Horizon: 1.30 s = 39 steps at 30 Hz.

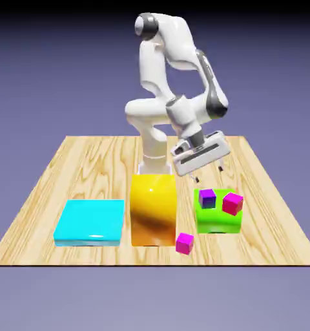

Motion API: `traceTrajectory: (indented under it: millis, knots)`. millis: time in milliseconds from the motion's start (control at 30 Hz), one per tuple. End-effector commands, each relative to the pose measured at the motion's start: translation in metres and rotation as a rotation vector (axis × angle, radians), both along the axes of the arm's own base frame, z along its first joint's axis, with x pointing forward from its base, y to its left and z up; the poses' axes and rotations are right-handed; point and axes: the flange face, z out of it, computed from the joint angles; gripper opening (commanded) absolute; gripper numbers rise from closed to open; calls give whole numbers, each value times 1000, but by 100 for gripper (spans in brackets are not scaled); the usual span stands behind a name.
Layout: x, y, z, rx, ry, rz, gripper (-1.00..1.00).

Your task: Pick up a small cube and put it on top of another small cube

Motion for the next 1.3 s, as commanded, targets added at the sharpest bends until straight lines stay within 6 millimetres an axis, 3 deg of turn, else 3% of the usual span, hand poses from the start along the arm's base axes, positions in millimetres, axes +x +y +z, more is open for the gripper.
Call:
traceTrajectory:
  millis: [0,100,233,567,633,900,1267]
  knots:
    - [-5,5,-5,17,14,5,0]
    - [-21,13,-22,49,49,13,0]
    - [-29,-24,-60,-89,56,-25,0]
    - [-43,-117,-97,-464,37,-45,0]
    - [-50,-120,-95,-495,21,-38,0]
    - [-46,-130,-127,-568,68,-21,0]
    - [-41,-119,-164,-495,21,-38,0]
